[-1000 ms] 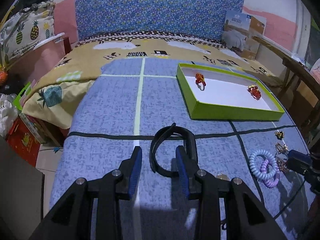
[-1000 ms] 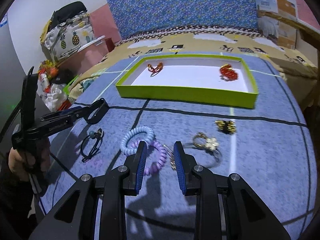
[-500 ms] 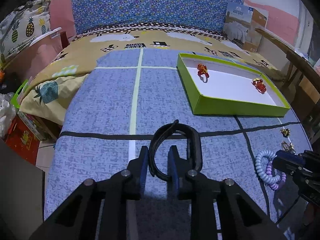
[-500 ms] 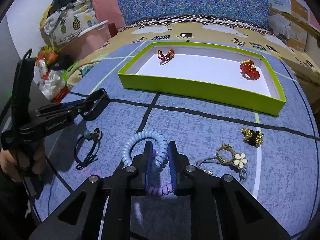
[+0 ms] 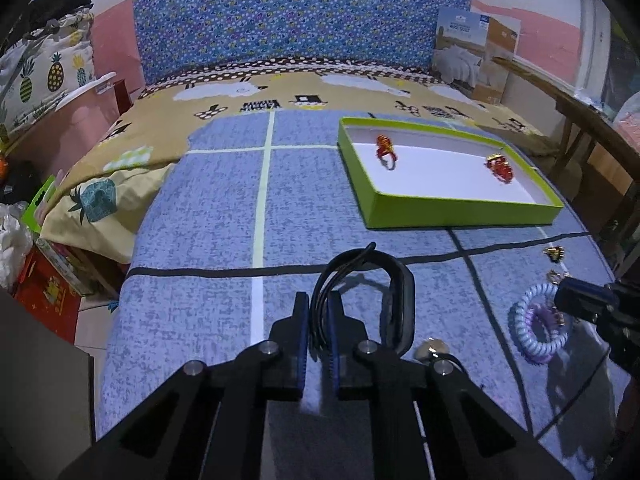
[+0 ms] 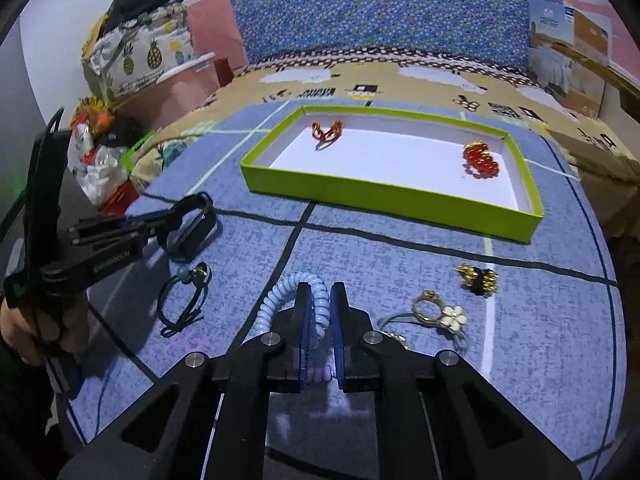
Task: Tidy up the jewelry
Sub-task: 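Grasp the blue coil hair tie with the right gripper while the left holds the black band, then carry the blue coil tie and black band into the green lid and open both grippers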
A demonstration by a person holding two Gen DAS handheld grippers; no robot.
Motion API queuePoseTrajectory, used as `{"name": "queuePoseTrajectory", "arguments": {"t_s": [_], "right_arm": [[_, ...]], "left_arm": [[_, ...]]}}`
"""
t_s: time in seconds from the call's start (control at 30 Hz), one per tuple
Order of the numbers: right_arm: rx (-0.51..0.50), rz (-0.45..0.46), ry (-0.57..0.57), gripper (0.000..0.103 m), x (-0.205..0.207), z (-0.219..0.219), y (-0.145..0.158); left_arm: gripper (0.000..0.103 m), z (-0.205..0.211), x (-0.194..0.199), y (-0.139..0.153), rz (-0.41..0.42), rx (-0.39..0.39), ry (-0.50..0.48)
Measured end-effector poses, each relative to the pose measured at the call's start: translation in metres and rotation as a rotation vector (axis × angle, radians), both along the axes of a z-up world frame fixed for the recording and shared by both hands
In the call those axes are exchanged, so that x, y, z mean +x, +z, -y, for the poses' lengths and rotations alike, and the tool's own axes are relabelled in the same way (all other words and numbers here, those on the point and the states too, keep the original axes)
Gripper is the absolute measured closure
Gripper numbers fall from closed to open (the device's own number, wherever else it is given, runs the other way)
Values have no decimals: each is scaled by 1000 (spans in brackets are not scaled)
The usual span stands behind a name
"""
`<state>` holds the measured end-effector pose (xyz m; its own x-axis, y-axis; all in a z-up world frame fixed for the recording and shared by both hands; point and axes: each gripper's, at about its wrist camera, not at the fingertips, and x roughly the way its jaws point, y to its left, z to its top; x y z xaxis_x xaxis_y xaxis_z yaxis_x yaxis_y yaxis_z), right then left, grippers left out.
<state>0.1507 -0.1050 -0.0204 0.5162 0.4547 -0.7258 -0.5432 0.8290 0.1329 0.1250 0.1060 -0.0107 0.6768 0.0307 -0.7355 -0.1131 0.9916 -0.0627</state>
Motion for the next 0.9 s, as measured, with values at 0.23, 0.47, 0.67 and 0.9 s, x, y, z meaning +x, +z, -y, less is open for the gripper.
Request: {"name": "queuePoseTrajectory", "arguments": {"t_s": [0.23, 0.47, 0.67, 0.9], "right_arm": [[46, 31, -31, 93, -5, 16, 13], [70, 63, -68, 93, 1, 32, 26], [85, 77, -103, 93, 15, 45, 33], [94, 88, -130, 93, 38, 55, 38]], "left_arm": [[94, 8, -13, 16, 41, -32, -33], [94, 18, -11, 32, 72, -33, -64], [94, 26, 1, 42, 93, -18, -84], [94, 31, 29, 43, 85, -9, -91]]}}
